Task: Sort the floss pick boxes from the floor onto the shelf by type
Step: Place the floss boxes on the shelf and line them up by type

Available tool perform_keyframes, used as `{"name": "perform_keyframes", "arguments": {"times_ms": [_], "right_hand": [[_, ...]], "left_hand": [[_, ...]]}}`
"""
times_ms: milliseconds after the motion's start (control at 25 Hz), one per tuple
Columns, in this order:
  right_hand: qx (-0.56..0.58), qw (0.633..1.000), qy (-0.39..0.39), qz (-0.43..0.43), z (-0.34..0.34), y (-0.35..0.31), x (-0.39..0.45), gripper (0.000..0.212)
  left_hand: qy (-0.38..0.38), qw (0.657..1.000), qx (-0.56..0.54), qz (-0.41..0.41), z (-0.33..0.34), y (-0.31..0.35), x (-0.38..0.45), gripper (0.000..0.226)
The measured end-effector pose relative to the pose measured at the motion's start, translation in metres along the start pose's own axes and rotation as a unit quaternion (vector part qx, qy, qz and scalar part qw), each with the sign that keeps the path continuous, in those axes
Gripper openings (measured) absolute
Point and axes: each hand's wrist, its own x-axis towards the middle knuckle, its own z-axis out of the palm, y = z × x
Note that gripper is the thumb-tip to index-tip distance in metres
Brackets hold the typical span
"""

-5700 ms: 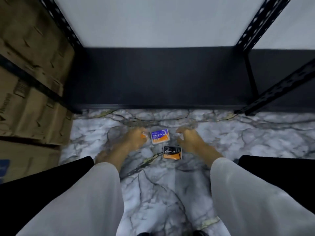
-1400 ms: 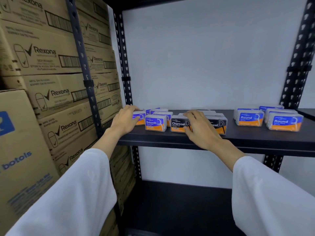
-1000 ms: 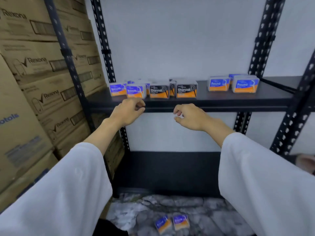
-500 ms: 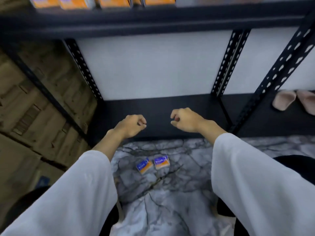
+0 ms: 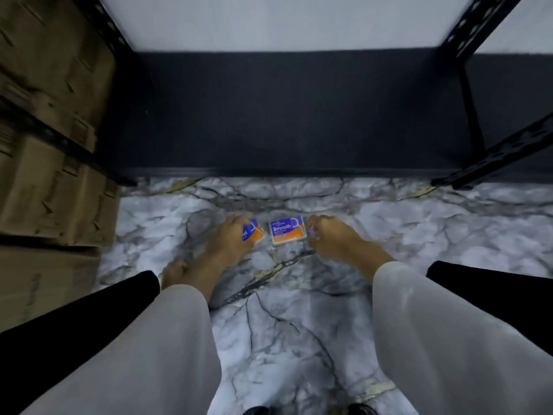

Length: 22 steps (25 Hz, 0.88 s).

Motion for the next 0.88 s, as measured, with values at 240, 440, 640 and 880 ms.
{"name": "perform_keyframes", "arguments": {"times_ms": [240, 440, 640, 880], "right_hand": [[-0.003, 0.998, 0.048, -0.037, 0.041, 0.005, 0.043, 0.055], [-0.041, 0.996, 0.051, -0.066, 0.055, 0.004, 0.065, 0.082], [-0.072, 0.994, 0.048, -0.07, 0.067, 0.007, 0.073, 0.071], [-0.057, 0.995, 0.064, -0.055, 0.049, 0.007, 0.054, 0.069]], "left_hand": [[0.006, 1.0, -0.008, -0.023, 0.035, -0.025, 0.033, 0.07], [0.023, 1.0, 0.004, -0.016, 0.053, -0.035, 0.046, 0.083], [0.037, 0.999, 0.037, -0.013, 0.06, -0.037, 0.05, 0.082], [0.042, 0.999, 0.002, -0.009, 0.044, -0.033, 0.038, 0.077]]}}
